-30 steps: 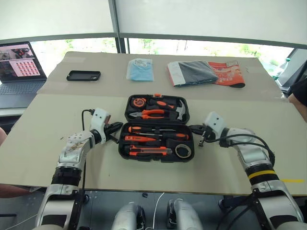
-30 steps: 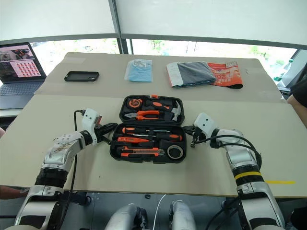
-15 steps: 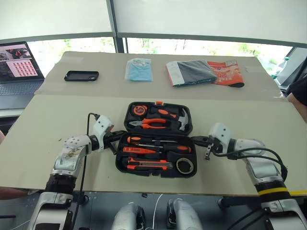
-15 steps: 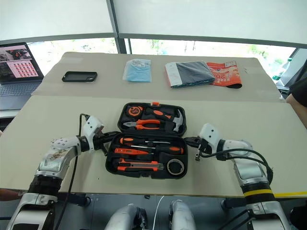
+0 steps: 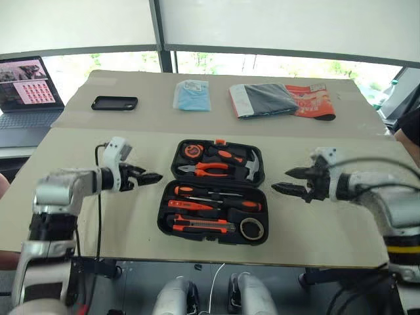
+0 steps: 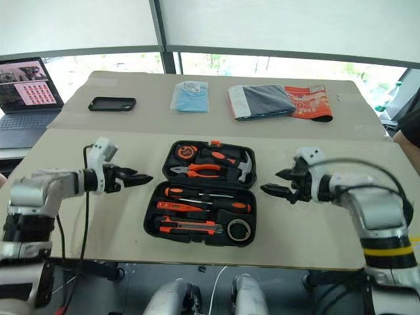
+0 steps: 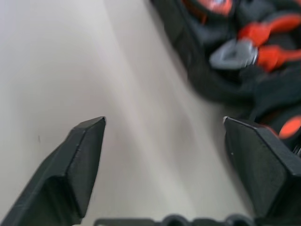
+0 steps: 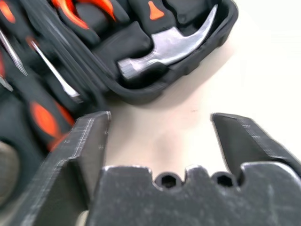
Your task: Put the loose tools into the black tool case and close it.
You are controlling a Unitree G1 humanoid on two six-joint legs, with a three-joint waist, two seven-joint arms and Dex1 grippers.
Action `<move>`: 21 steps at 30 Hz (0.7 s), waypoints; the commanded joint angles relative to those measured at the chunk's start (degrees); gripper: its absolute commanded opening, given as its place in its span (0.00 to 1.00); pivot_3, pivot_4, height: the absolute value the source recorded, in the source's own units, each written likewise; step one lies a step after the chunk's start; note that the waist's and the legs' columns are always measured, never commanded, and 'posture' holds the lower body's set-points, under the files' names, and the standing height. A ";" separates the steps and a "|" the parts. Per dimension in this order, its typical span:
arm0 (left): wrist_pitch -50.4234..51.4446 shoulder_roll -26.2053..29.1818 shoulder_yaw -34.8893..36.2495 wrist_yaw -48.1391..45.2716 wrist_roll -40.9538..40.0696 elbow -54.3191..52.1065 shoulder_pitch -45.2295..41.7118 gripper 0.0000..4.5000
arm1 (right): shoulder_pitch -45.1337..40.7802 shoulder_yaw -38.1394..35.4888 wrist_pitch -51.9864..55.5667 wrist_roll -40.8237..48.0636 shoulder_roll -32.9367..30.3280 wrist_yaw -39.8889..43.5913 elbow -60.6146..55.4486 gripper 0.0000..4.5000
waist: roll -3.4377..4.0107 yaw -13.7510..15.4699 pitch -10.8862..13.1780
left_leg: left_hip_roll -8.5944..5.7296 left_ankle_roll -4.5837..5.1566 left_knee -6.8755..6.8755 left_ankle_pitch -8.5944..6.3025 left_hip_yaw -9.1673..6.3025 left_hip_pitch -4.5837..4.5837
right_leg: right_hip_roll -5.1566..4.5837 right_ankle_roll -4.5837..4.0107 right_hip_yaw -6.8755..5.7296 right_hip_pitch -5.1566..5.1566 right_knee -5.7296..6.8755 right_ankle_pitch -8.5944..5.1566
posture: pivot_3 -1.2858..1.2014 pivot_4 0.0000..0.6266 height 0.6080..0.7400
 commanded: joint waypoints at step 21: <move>-2.05 -8.34 -6.79 3.98 5.15 23.70 -16.46 0.93 | -24.04 7.34 13.28 -7.39 13.28 -16.69 31.08 0.55 | 0.00 -0.65 0.00 | -0.17 -0.10 -0.07 0.04 0.23 -0.01 | 0.15 0.05 -0.02 -0.10 0.14 0.02 | 0.52 0.24 1.00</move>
